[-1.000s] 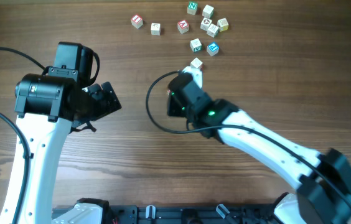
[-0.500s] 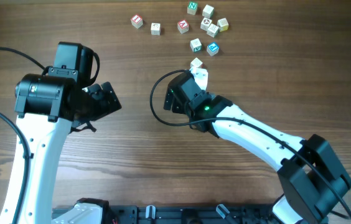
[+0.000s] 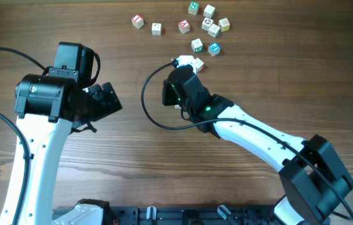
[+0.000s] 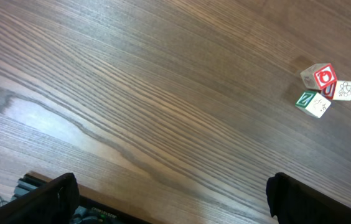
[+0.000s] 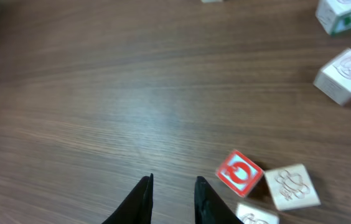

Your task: Form a circle

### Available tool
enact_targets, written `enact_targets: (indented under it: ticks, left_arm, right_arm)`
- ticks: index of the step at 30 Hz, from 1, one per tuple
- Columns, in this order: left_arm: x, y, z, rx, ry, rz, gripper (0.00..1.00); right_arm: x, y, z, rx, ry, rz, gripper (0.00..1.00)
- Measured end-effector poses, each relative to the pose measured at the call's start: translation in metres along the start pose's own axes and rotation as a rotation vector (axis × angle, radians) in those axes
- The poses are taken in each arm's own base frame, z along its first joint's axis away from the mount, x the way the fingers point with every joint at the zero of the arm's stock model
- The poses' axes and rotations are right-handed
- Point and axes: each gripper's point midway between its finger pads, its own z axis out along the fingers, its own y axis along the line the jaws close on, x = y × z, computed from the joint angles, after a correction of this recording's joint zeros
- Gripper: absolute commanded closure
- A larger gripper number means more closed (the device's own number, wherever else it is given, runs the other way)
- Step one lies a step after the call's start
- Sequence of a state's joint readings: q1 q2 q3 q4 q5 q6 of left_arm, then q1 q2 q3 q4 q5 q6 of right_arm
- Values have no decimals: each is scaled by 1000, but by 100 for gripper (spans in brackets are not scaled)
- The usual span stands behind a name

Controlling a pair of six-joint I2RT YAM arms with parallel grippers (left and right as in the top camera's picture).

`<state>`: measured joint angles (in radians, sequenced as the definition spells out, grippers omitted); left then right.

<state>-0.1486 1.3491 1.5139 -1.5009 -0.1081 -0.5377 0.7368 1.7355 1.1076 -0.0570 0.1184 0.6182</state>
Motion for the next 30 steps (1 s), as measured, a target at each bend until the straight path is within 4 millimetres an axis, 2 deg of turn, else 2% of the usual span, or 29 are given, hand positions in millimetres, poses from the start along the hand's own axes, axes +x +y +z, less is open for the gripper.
enact_targets:
  ticks: [5,7,11,15,21,25,30]
  left_arm:
    - [0,0,0,0,0,0,0]
    - [0,0,0,0,-1,0,0]
    - [0,0,0,0,0,0,0]
    - [0,0,0,0,-1,0,0]
    - [0,0,0,0,-1,0,0]
    - [0,0,0,0,0,0,0]
    - [0,0,0,0,0,0,0]
  right_arm:
    - [-17,8,3,-41,-15,37,87]
    - [-30,11,12,-59,-7,63,90]
    - [-32,7,36,-41,91,100,92]
    - [-18,11,53,-28,197,108,94]
    - [0,15,53,-12,259,106,94]
    - [18,12,63,8,294,103,94]
    - [23,7,70,25,299,101,94]
